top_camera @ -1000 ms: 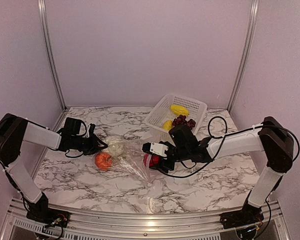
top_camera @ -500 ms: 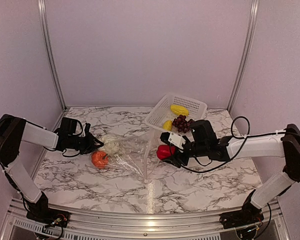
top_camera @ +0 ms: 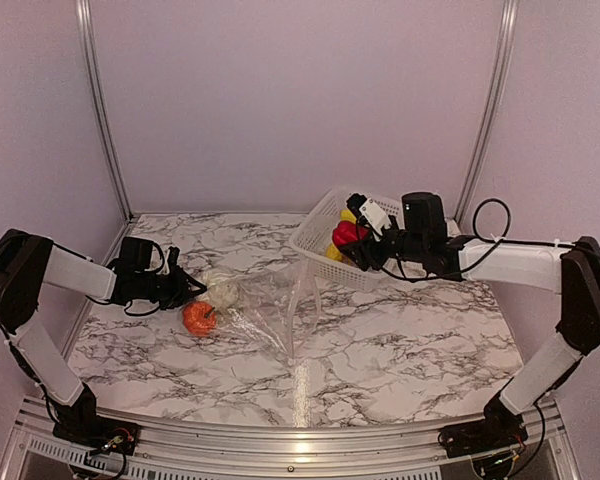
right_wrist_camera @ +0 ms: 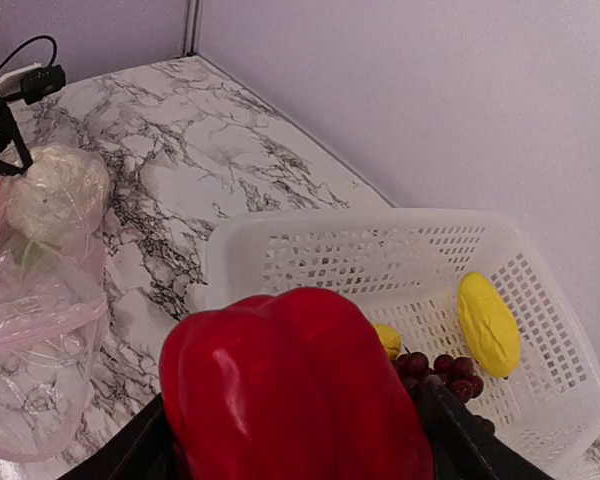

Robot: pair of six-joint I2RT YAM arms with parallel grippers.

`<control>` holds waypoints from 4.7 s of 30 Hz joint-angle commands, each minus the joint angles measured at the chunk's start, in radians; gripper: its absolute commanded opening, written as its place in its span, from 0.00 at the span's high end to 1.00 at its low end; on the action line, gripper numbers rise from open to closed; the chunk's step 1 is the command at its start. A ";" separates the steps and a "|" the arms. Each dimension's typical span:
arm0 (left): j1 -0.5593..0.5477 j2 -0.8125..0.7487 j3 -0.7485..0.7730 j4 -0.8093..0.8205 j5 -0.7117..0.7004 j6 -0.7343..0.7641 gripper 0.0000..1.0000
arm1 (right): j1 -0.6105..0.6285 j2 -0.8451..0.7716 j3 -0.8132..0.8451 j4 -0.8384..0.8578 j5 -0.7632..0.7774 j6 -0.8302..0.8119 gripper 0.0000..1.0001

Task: Open the zip-top bag and remove the fake food

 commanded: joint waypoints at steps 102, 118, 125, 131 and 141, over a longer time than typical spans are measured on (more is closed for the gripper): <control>-0.133 0.033 -0.065 0.155 0.040 -0.066 1.00 | 0.243 0.607 0.152 0.468 -0.305 0.674 0.71; -0.193 0.078 -0.084 0.318 0.062 -0.173 1.00 | 0.314 0.654 0.213 0.497 -0.345 0.699 0.68; -0.198 0.081 -0.096 0.332 0.081 -0.172 1.00 | 0.289 0.626 0.195 0.471 -0.209 0.729 0.55; -0.199 0.078 -0.108 0.353 0.097 -0.184 1.00 | 0.274 0.579 0.138 0.523 -0.253 0.690 0.51; -0.198 0.093 -0.121 0.434 0.075 -0.270 1.00 | 0.372 0.538 0.042 0.552 -0.298 0.547 0.58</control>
